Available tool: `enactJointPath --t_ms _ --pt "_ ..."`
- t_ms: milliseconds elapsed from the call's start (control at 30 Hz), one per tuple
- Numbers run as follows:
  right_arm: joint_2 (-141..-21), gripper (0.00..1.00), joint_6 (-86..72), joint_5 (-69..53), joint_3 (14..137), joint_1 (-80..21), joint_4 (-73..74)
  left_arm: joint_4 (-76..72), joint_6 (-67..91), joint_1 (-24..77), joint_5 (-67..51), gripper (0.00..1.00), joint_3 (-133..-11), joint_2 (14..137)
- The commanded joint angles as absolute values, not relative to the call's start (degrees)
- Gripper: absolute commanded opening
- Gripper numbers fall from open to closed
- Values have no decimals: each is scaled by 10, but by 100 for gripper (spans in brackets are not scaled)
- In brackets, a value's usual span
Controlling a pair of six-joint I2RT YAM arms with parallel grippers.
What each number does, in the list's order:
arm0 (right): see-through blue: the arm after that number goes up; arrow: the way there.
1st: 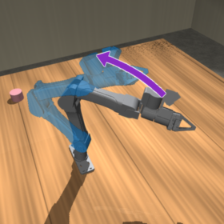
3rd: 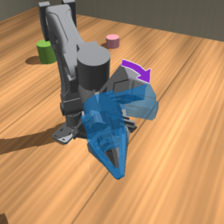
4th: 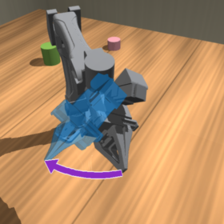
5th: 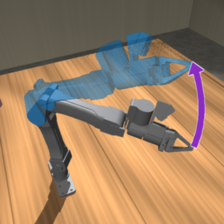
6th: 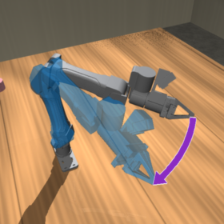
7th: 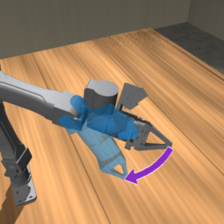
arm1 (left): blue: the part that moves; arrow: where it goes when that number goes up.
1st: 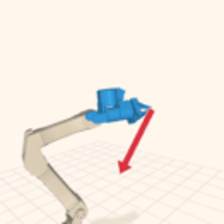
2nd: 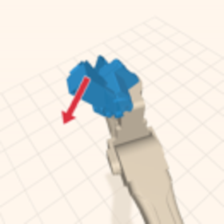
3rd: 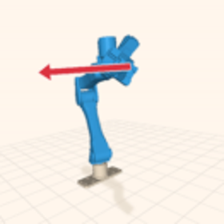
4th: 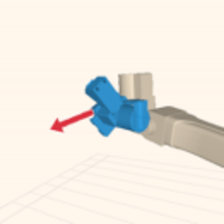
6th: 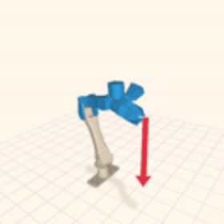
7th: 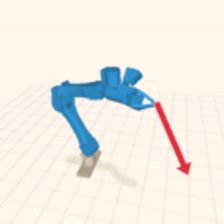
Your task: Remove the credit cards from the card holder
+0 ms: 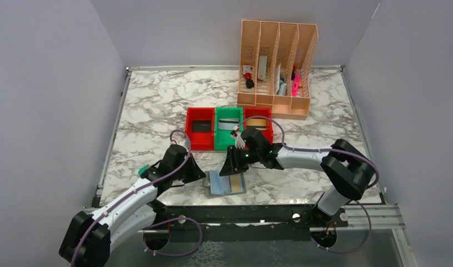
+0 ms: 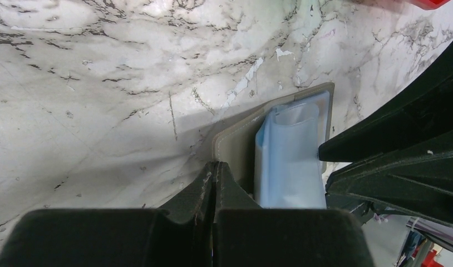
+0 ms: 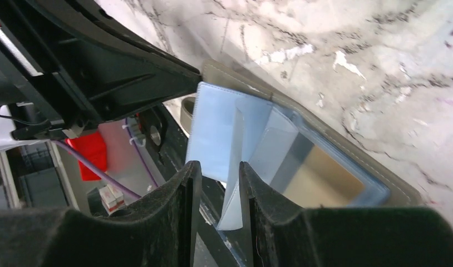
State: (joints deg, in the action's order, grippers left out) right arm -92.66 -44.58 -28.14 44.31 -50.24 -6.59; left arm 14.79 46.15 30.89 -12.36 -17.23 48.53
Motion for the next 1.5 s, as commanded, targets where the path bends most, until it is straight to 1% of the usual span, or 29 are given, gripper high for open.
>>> enactJointPath --t_ms 0,367,467,633,733,833,967,1300,1467 --pt "-953 36 -460 -333 467 -506 -109 130 469 313 -126 0 -165 476" --pt "-1002 38 -428 -363 524 -533 -77 127 477 314 -120 0 -165 472" --pt "-960 38 -418 -296 506 -533 -50 127 480 314 -119 0 -164 470" --pt "-883 46 -395 -111 487 -533 66 127 483 315 -116 0 -162 463" --pt "-854 49 -395 -59 461 -533 100 127 483 315 -115 0 -163 461" --pt "-842 51 -404 -62 437 -533 103 126 482 315 -116 0 -163 461" --pt "-845 51 -425 -100 414 -533 68 126 482 315 -116 0 -161 461" --pt "-890 50 -429 -132 420 -532 40 126 479 315 -116 0 -161 461" --pt "-895 49 -427 -141 425 -533 34 125 479 315 -117 0 -160 462"
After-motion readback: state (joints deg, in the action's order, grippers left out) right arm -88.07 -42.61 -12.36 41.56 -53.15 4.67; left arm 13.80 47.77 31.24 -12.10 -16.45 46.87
